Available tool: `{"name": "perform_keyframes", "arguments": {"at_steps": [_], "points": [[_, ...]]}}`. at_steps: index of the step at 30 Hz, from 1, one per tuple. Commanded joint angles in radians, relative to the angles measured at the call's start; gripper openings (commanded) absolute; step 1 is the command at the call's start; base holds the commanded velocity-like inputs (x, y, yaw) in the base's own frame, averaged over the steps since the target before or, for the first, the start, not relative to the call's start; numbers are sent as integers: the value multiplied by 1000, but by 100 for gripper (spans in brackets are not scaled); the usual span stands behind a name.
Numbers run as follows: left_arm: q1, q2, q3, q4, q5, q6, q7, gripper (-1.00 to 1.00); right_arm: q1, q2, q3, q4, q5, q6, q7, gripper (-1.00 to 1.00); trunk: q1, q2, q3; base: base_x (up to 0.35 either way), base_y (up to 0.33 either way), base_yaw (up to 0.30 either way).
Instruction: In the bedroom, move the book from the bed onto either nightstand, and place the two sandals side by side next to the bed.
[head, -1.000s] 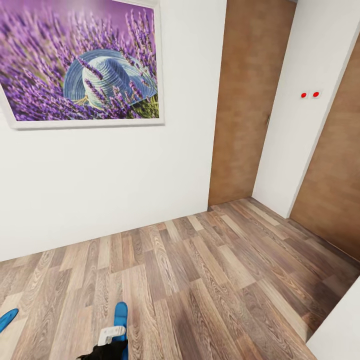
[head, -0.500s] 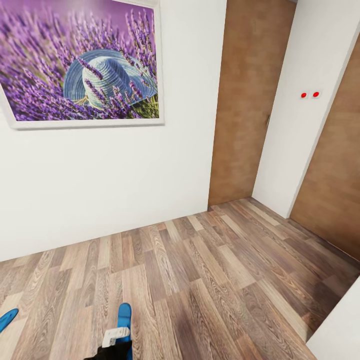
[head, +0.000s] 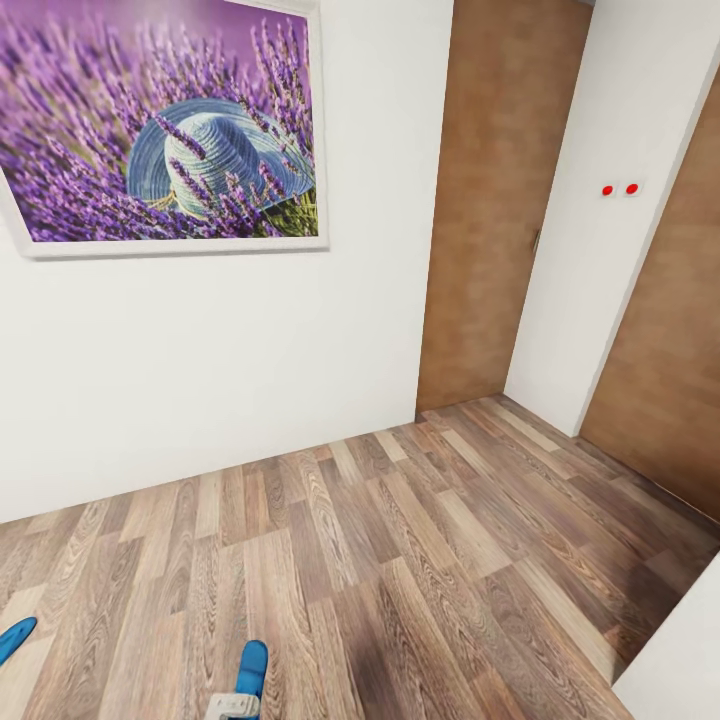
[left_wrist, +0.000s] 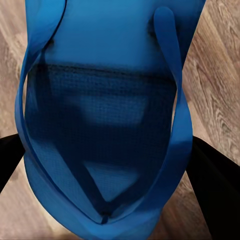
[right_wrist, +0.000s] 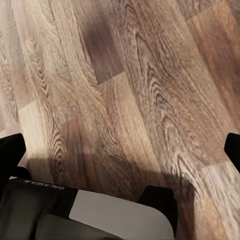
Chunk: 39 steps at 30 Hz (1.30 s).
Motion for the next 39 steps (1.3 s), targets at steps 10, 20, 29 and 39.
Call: {"name": "perform_keyframes", "arguments": {"at_steps": [10, 20, 29, 39], "points": [[-1, -6, 8, 3, -10, -5, -4, -100, -1, 0, -4, 91, -8, 9, 2, 100, 0, 0, -1, 0, 0, 219], [-1, -6, 9, 3, -10, -5, -4, -100, -1, 0, -3, 106, -8, 9, 2, 100, 0, 0, -1, 0, 0, 291], [-1, -6, 9, 3, -10, -4, -4, -100, -1, 0, -3, 108, -8, 8, 2, 100, 0, 0, -1, 0, 0, 293], [-1, -6, 8, 3, -10, -4, -4, -100, 0, 0, -3, 108, -8, 8, 2, 100, 0, 0, -1, 0, 0, 217]]}}
